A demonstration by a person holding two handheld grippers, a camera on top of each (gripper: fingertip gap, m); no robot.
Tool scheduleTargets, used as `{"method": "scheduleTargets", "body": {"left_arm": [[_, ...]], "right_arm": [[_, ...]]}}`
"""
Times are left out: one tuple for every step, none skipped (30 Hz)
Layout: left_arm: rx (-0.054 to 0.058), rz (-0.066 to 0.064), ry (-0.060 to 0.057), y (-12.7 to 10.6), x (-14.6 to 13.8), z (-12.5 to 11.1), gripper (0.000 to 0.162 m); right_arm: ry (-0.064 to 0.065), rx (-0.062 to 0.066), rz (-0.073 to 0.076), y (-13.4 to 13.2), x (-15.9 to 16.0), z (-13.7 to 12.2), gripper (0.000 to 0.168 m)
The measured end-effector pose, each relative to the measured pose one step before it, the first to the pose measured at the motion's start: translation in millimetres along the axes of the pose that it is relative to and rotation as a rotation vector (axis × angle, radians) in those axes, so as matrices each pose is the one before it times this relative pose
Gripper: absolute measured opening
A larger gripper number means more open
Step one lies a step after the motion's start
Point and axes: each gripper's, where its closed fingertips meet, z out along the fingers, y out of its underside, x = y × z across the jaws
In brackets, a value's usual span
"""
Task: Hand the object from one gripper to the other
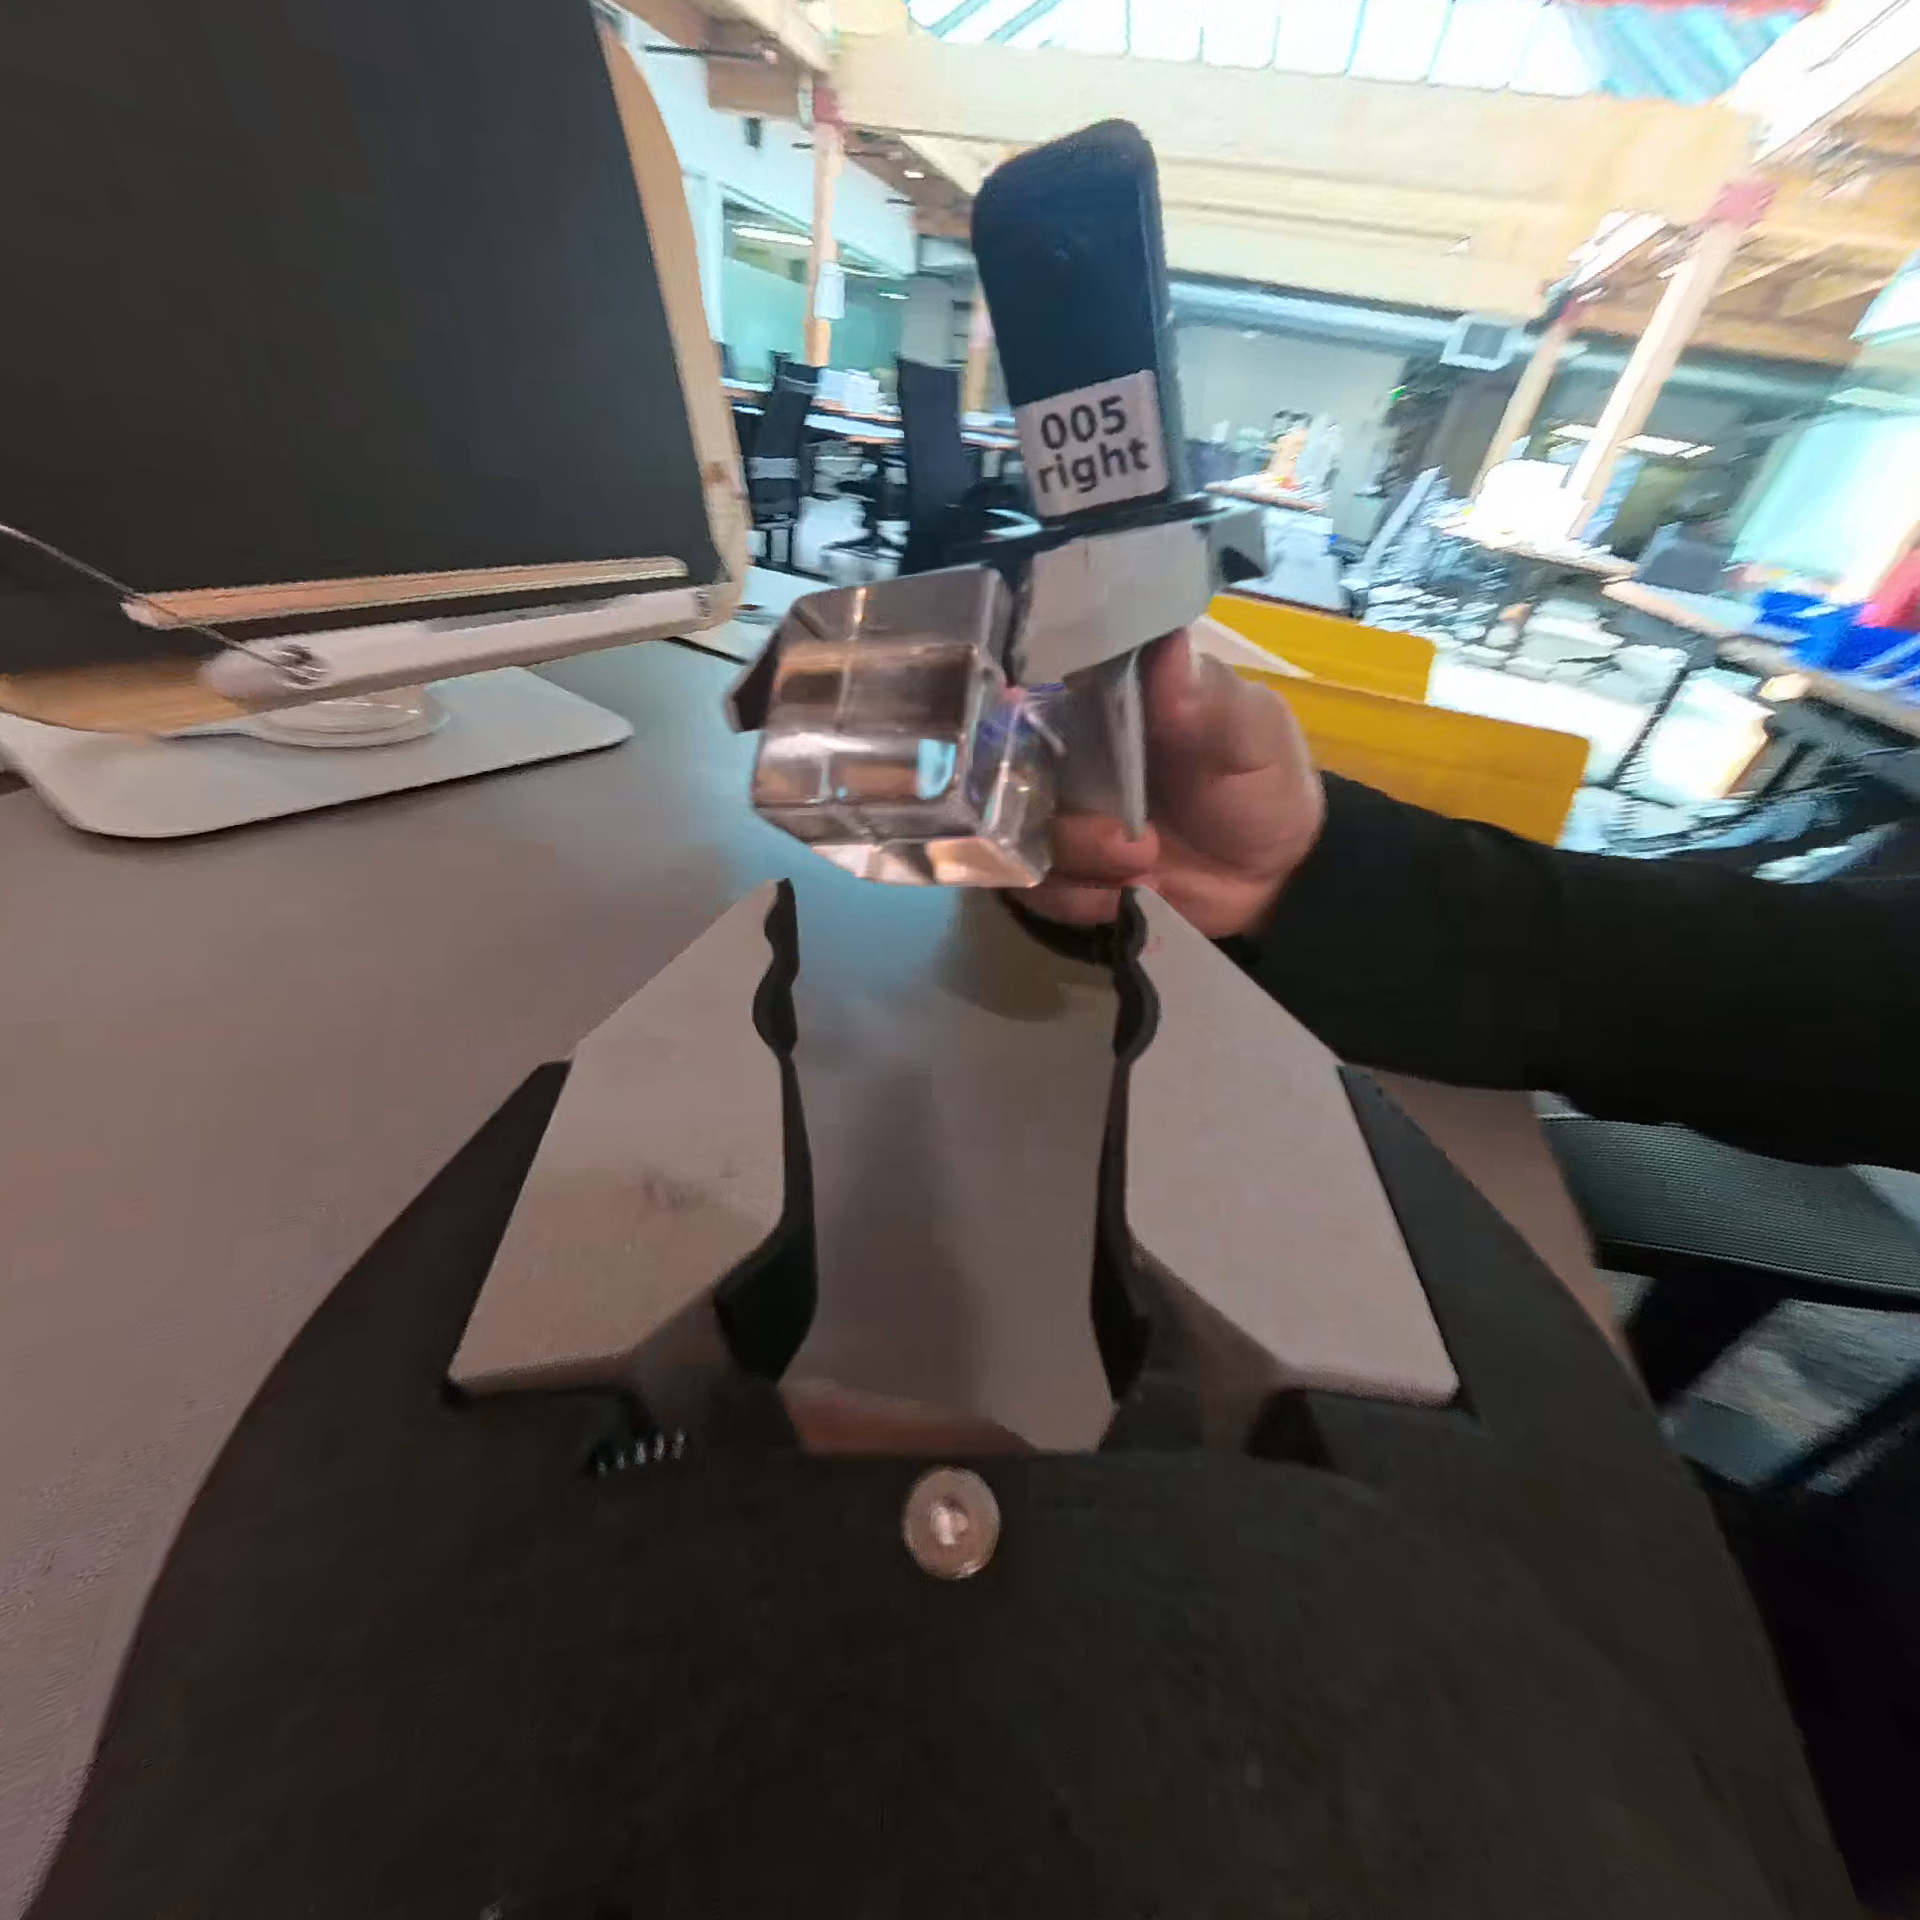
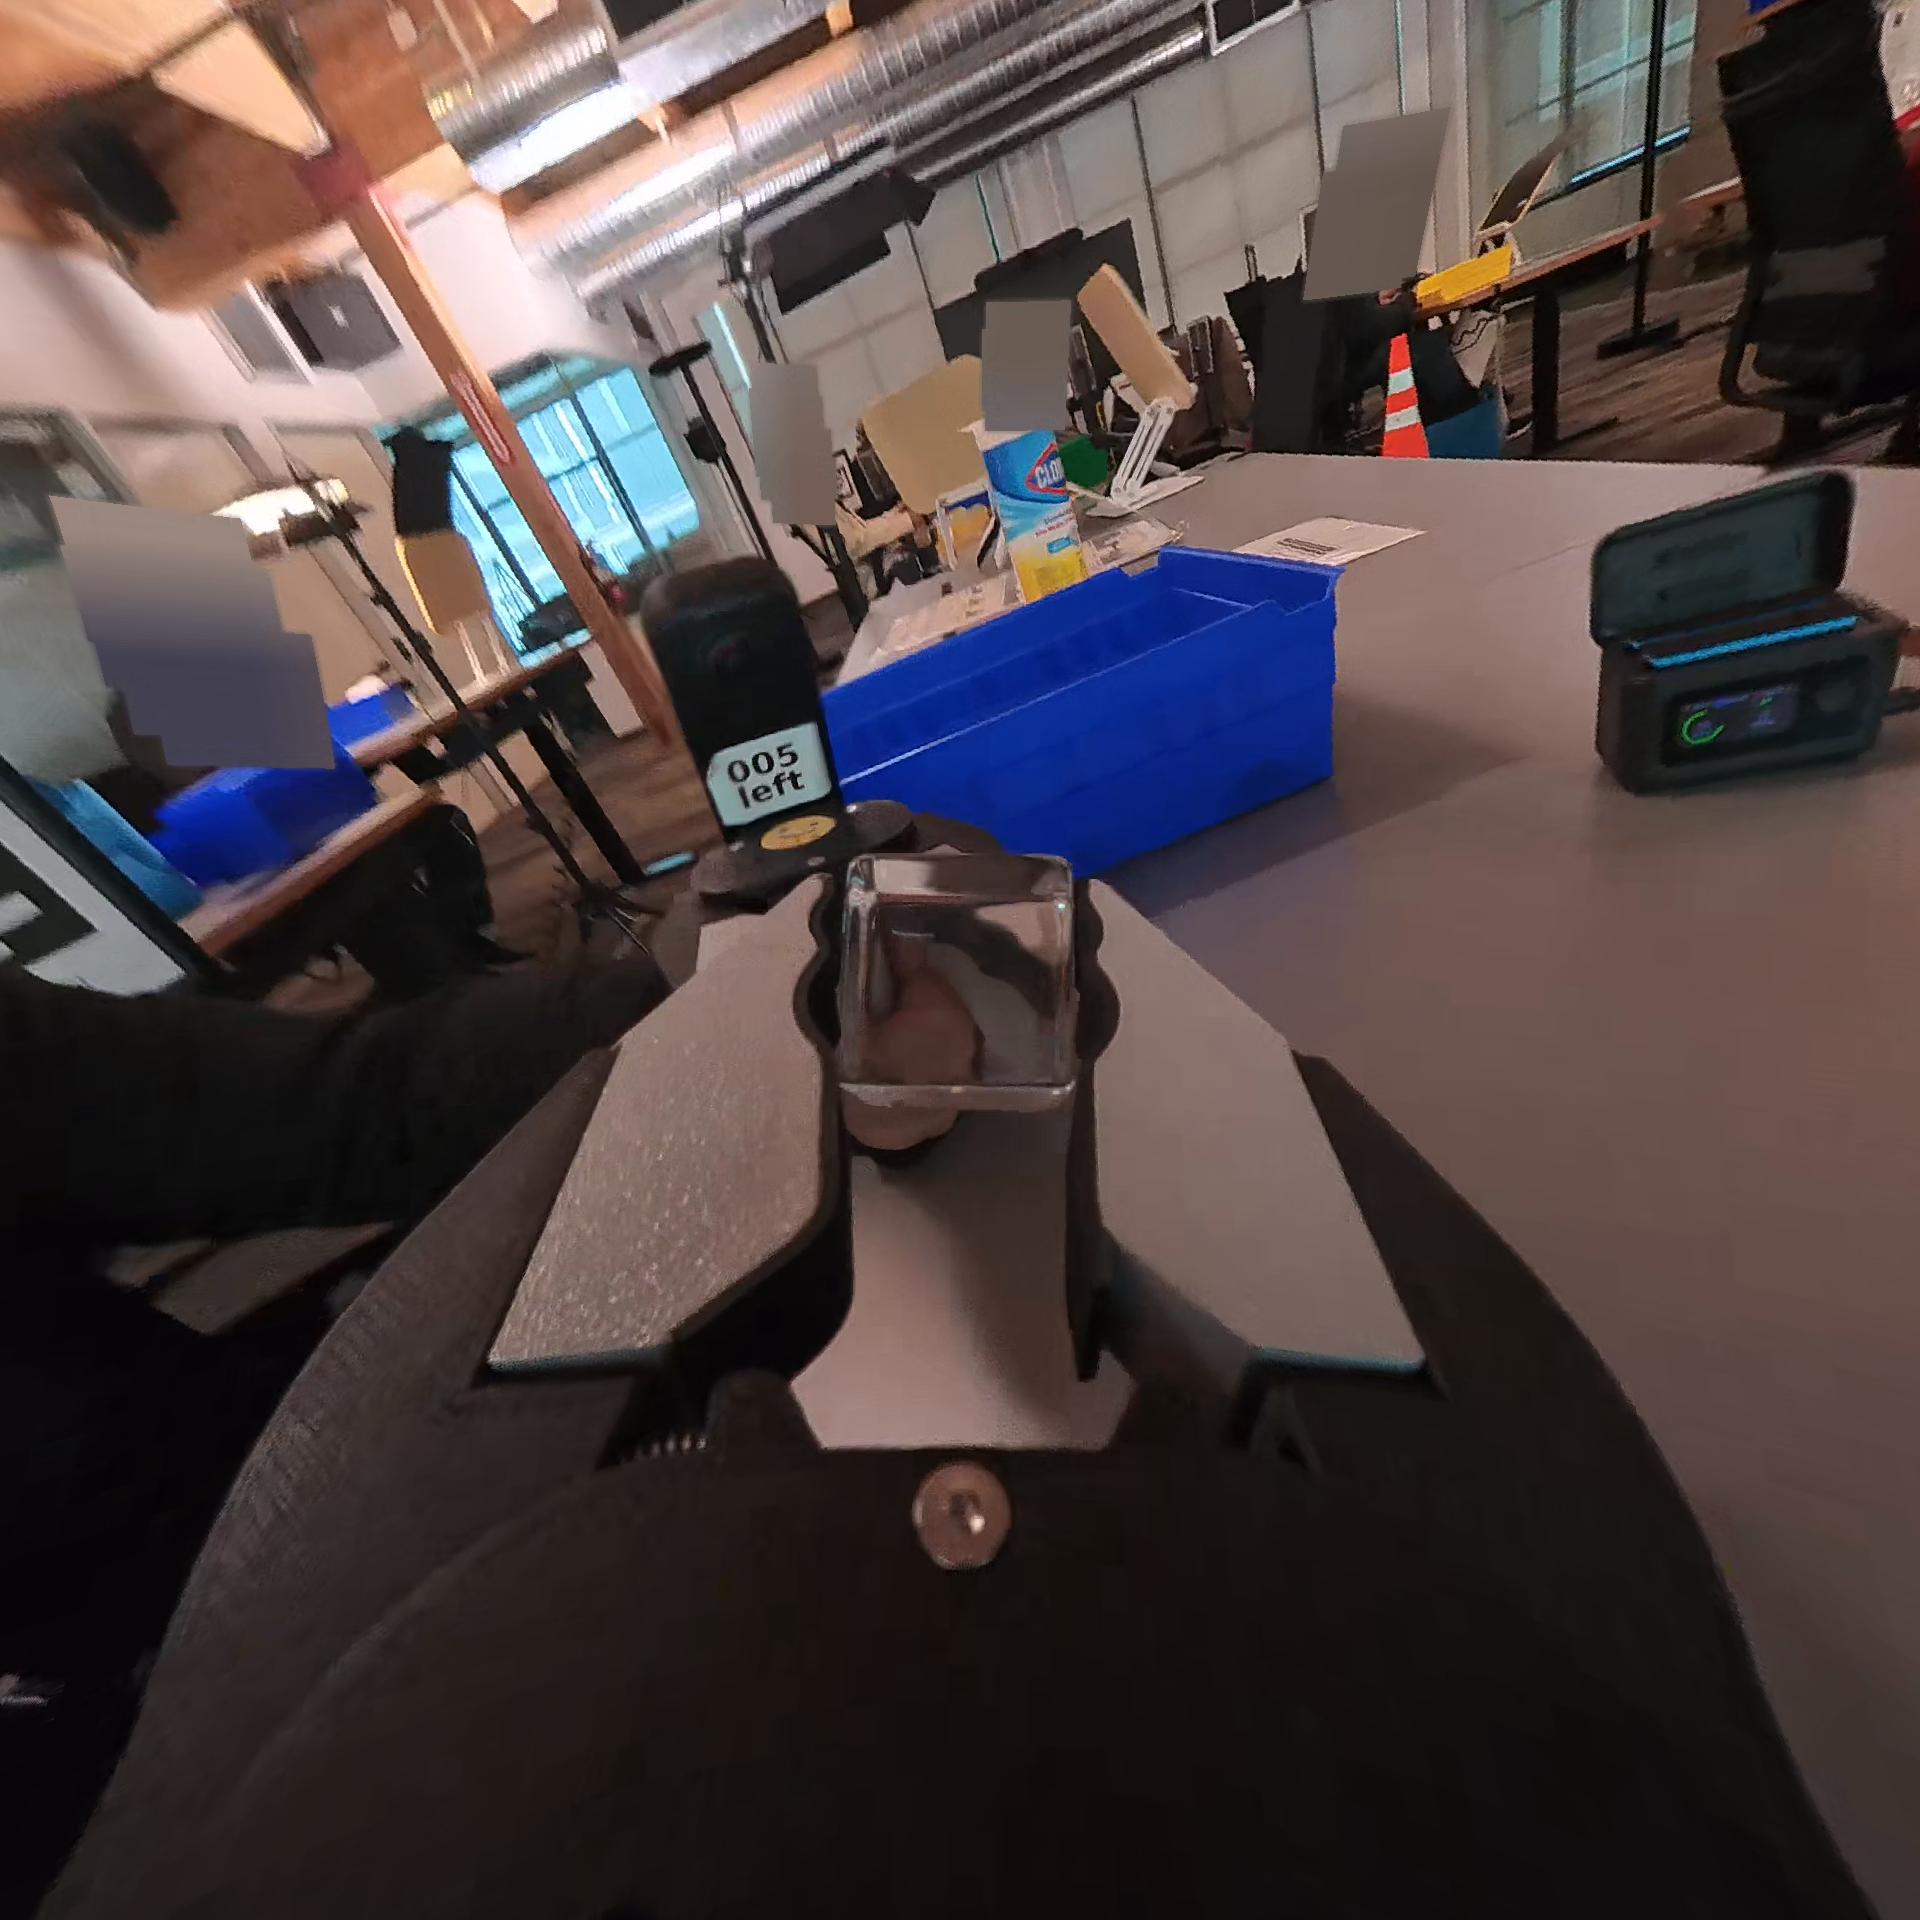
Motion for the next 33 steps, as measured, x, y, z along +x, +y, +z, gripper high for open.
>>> {"method": "scheduleTargets", "body": {"left_arm": [[-0.0041,-0.0314,0.0414,0.62,5.43,0.72,0.06],[-0.0042,-0.0143,0.0184,0.78,2.17,0.74,0.059],[0.0014,0.0025,-0.0076,-0.07,-1.07,0.32,0.058],[0.0116,0.0077,-0.0066,-1.54,-0.65,-0.57,0.058],[0.0164,0.0102,0.0036,-2.35,1.1,-1.2,0.053],[0.0139,0.0157,0.0008,-2.29,1.16,-1.1,0.053],[0.0125,0.0221,-0.0042,-2.51,0.91,-0.85,0.052],[0.0138,0.0279,-0.0029,-2.59,1.43,-0.8,0.051],[0.0097,0.0268,0.0008,-1.77,2.2,-0.52,0.049],[0.0007,0.0242,0.002,-0.06,2.28,0.1,0.049],[-0.0048,0.026,0.0058,0.66,2.7,0.5,0.048],[-0.0022,0.0392,0.0014,0.0,2.38,0.43,0.048],[-0.0005,0.0696,-0.0151,-1.16,0.61,-0.38,0.047],[-0.0032,0.0943,-0.0314,-1.16,-0.58,-0.51,0.047],[-0.0144,0.0983,-0.0436,0.99,-1.94,-0.29,0.046],[-0.0373,0.1087,-0.061,5.17,-4.16,0.79,0.046],[-0.0591,0.1249,-0.0675,8.71,-4.83,1.83,0.046],[-0.0698,0.1353,-0.0573,11.11,-2.99,2.56,0.046],[-0.0747,0.1502,-0.058,12.4,-1.64,3.03,0.047],[-0.0706,0.1608,-0.0576,11.25,-0.28,3.17,0.045],[-0.0584,0.1407,-0.0429,7.62,1.13,3.1,0.045],[-0.0321,0.0941,-0.0285,2.32,0.9,2.3,0.045],[-0.0021,0.0542,-0.0265,-2.49,-0.74,0.98,0.047],[0.0059,0.0316,-0.0264,-3.29,-2.2,0.34,0.046],[-0.0059,0.0235,-0.0241,-1.01,-2.76,0.37,0.046],[-0.0111,0.0236,-0.0245,0.72,-3.04,0.24,0.045],[-0.0088,0.0203,-0.0167,1.25,-2.09,0.02,0.045],[-0.0096,0.0126,-0.0101,2.15,-1.3,0.14,0.045],[-0.013,0.0058,-0.0071,2.75,-0.9,0.31,0.045],[-0.0131,-0.0012,-0.0057,2.81,-0.91,0.55,0.045],[-0.0074,-0.0095,-0.0042,1.92,-0.96,0.44,0.045],[-0.0005,-0.0174,-0.0012,0.76,-1.08,0.02,0.045],[0.0023,-0.0232,-0.0004,0.14,-1.17,-0.03,0.045]], "right_arm": [[-0.0009,-0.0167,-0.0422,1.52,-3.85,1.67,0.04],[-0.0099,-0.0096,-0.0386,0.42,-5.19,1.6,0.04],[-0.0129,-0.0064,-0.0366,-0.12,-5.52,1.18,0.04],[-0.011,-0.0101,-0.0364,0.22,-5.05,1.04,0.041],[-0.0057,-0.0148,-0.0359,0.81,-4.18,0.63,0.041],[0.0042,-0.0148,-0.0348,0.97,-2.2,0.39,0.04],[0.0086,-0.0159,-0.0316,1.54,-1.02,0.09,0.04],[0.0047,-0.0178,-0.0257,1.96,-1.0,0.06,0.04],[-0.0018,-0.0165,-0.0202,2.14,-1.59,0.2,0.04],[-0.011,-0.0108,-0.0133,1.4,-2.77,0.23,0.04],[-0.0136,-0.0051,-0.009,0.59,-3.03,0.35,0.04],[-0.0131,0.0007,-0.0067,0.12,-2.66,0.16,0.04],[-0.0094,0.0071,-0.002,-0.98,-1.64,-0.4,0.04],[-0.0104,0.008,0.0072,-1.39,-0.97,-0.81,0.04],[-0.0103,0.0023,0.0218,-0.55,-0.22,-0.68,0.043],[-0.0013,0.0007,0.025,-0.45,1.71,-1.43,0.045],[0.004,0.0064,0.0213,-1.09,2.79,-2.54,0.047],[0.0094,0.0137,0.0228,-2.11,3.96,-3.42,0.05],[0.0174,0.0141,0.0292,-2.08,5.85,-4.17,0.052],[0.0263,0.0163,0.0369,-2.14,7.76,-4.3,0.054],[0.0252,0.0151,0.042,-1.37,8.28,-4.02,0.057],[0.0101,0.0101,0.045,-0.51,6.32,-2.96,0.061],[0.0041,0.0043,0.0477,0.3,5.04,-1.9,0.063],[0.0054,-0.0014,0.0441,1.29,4.9,-1.18,0.065],[0.0005,-0.0016,0.0335,1.2,3.31,-0.49,0.067],[-0.0022,-0.002,0.0223,1.04,1.75,-0.24,0.068],[-0.0033,-0.004,0.0116,0.92,0.59,-0.13,0.07],[-0.0043,-0.0038,0.0016,0.62,-0.49,0.11,0.072],[-0.0019,-0.0045,-0.0062,0.62,-0.86,0.28,0.074],[0.0026,-0.0107,-0.0097,1.5,-0.4,0.66,0.075],[0.0049,-0.0166,-0.0116,2.59,-0.25,1.07,0.076],[0.008,-0.0195,-0.0139,3.27,0.33,1.82,0.077],[0.0103,-0.0211,-0.0147,3.93,0.77,2.46,0.077]]}}
